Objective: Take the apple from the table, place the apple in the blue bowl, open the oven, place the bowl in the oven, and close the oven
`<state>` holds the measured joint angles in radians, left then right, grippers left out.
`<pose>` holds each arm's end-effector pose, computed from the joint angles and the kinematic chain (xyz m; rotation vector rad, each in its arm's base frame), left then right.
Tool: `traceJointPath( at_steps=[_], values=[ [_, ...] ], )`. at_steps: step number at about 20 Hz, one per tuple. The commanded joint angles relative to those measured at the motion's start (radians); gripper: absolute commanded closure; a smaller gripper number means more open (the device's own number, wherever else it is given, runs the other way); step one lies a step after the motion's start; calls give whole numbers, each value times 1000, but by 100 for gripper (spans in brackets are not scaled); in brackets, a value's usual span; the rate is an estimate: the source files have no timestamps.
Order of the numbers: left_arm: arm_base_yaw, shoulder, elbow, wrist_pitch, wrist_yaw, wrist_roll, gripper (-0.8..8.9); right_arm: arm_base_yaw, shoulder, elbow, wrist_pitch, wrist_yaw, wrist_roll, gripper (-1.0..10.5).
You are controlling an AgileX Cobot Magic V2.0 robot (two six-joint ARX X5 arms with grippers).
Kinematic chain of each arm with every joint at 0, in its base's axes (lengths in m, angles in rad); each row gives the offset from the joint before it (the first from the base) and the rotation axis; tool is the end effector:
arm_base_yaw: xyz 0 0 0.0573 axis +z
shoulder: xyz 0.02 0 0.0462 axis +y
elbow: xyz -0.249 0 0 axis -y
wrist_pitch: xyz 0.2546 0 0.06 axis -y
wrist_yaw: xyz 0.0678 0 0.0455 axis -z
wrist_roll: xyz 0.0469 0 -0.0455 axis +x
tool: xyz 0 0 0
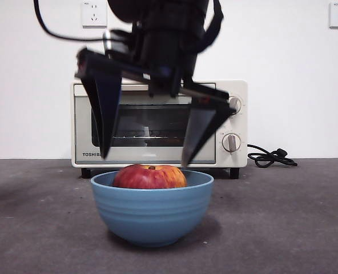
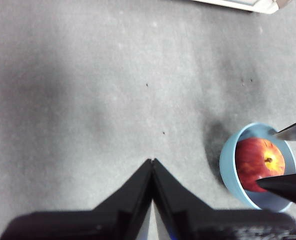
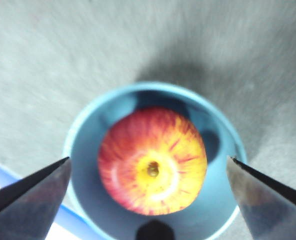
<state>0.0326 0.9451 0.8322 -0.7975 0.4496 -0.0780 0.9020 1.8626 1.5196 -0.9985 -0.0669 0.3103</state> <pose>0.2020 -0.0138 0.2494 -0.2906 0.9061 -0.3532 0.2317 0.2982 0.2013 -0.3132 1.3634 0.6018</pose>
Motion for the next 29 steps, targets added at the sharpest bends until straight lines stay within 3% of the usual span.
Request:
traceJointPath(
  at_steps=[1, 4, 8, 10, 17, 22, 29],
  values=[
    [-2, 43, 10, 40, 27, 3, 818, 3, -35, 20, -32, 30, -7, 412],
    [-9, 146, 63, 83, 90, -9, 818, 2, -106, 22, -83, 101, -16, 432],
    [-68, 326, 241, 89, 89, -8, 819, 0, -211, 21, -170, 325, -22, 972],
    [-107, 416, 347, 89, 89, -8, 819, -1, -264, 19, -215, 399, -12, 954],
    [-237, 690, 696, 89, 78, -22, 819, -97, -481, -34, -257, 398, 13, 954],
    [-275, 832, 898, 89, 74, -63, 819, -194, -661, -209, -246, 396, 59, 954],
    [-294, 957, 969, 130, 37, -87, 819, -245, -875, -426, -177, 261, 137, 954]
  ],
)
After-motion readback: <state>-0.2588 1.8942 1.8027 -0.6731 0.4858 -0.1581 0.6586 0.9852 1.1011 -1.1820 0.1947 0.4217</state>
